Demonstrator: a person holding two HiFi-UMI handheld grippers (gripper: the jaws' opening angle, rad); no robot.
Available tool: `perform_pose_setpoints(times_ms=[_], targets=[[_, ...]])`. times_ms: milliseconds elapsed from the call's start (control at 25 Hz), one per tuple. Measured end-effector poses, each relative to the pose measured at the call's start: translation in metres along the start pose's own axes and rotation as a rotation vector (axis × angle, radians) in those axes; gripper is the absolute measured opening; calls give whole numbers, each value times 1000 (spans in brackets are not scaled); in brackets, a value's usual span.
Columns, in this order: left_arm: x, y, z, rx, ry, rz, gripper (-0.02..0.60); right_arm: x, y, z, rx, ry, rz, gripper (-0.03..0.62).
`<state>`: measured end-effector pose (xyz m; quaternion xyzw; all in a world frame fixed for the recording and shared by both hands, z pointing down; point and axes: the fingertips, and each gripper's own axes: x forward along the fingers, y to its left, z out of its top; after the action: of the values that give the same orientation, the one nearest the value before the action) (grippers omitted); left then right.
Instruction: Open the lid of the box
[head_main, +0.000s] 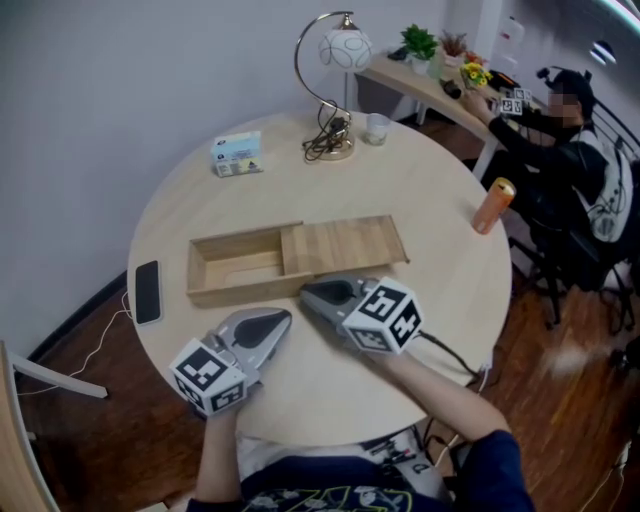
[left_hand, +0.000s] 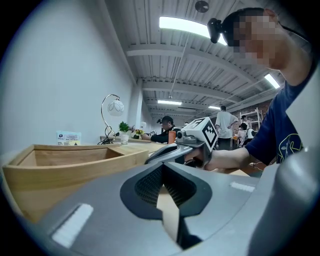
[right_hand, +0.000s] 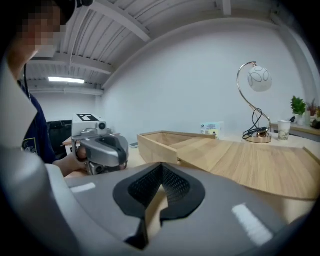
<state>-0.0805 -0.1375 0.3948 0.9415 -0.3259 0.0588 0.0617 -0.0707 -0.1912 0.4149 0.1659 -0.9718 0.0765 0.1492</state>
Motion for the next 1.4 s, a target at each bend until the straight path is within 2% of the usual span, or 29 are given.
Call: perform_pose_setpoints(times_ms=[120, 200, 280, 360, 520, 680, 800, 840, 960, 1160, 1400], targets=[[-2, -1, 0, 5, -3, 0, 2, -3, -7, 6, -5, -44, -38, 9], [-3, -1, 0, 6, -4, 3, 2, -6, -3, 11, -51, -81, -22, 9], [-2, 0, 1, 6, -6, 5, 2, -10, 6, 16, -93, -120, 16, 9], [-2, 0, 0, 5, -5, 6, 2, -11, 18, 17, -92, -143, 75, 9], [-3, 0, -1, 9, -2, 2, 2, -9, 38, 15, -90, -138, 166, 9], [2, 7, -2, -4, 6, 15, 2, -10, 36, 14, -90, -135, 152, 9], [9, 19, -8, -31, 67, 9, 3, -7, 32, 17, -79, -123, 134, 9], [8, 18, -7, -25, 65, -10, 3, -6, 33, 18, -78, -128, 131, 9], [-7, 7, 3, 14, -12, -37, 3, -5, 36, 20, -86, -145, 138, 9], [-11, 0, 0, 19, 8, -68, 2, -6, 37, 17, -82, -144, 141, 9], [-11, 5, -1, 11, 0, -36, 2, -6, 36, 19, -94, -142, 144, 9]])
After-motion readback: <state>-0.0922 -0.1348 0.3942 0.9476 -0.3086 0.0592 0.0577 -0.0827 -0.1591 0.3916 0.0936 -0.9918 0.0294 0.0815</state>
